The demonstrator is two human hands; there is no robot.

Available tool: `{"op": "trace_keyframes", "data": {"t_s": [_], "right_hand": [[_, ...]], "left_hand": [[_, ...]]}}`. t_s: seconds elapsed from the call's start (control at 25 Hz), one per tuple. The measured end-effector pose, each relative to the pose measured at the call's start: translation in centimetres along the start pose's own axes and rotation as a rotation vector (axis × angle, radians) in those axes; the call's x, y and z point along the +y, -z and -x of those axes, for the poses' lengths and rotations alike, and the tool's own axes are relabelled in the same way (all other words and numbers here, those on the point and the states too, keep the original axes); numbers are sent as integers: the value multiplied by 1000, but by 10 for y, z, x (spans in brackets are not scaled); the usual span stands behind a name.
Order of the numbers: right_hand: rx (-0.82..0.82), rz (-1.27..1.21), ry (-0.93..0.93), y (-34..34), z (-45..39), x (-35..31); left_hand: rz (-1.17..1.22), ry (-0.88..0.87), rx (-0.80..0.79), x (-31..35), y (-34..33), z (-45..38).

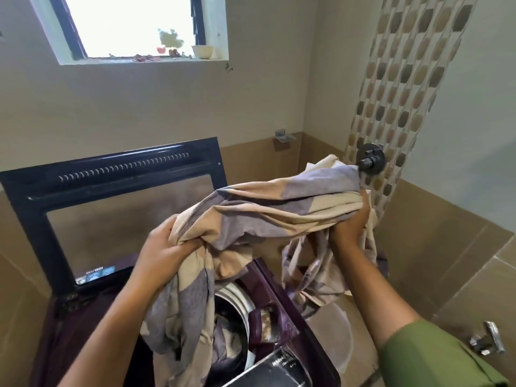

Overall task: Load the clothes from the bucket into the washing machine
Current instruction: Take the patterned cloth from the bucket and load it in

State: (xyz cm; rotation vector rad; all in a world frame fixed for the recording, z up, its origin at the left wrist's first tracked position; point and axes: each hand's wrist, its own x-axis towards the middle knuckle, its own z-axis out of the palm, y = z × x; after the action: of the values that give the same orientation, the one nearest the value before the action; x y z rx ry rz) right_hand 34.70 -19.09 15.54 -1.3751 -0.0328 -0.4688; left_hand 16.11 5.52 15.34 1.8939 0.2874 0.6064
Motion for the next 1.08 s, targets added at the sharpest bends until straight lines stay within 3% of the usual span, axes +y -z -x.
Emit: {"op": "trace_keyframes", "data": {"t_s": [0.16,0.32,0.36,0.44,0.56,0.68,0.72,0.8,0.88,0.96,1.08], "right_hand": [[-52,-24,-135,-2,2,1],[-244,28,-2,-1,17,-15],[-301,-51,12,-8,18,-28],[-381,-147,150,-20,20,-44],[-529,3,518,-34,40,-61],[-822,246,958,-63,76,-66],[-932,254,1084,-74,88,-67],[-1092,258,1259,-89,113,-67],[-1155,289,1283,-95,124,-60],[-1102,337,1231,-93,128,-40],[-1010,686,854,-80,128,7]], "left_hand": [[-177,140,77,-10,-5,14],[-835,250,232,-10,-4,27],[-870,301,262,-6,-10,32],[-748,416,282,1,-16,38],[-321,485,182,7,-5,51],[-154,271,-71,26,9,60],[-140,158,-97,34,11,60],[-193,11,-4,41,18,58],[-53,1,122,33,31,57],[164,60,243,18,46,60],[319,105,336,2,68,58]]}}
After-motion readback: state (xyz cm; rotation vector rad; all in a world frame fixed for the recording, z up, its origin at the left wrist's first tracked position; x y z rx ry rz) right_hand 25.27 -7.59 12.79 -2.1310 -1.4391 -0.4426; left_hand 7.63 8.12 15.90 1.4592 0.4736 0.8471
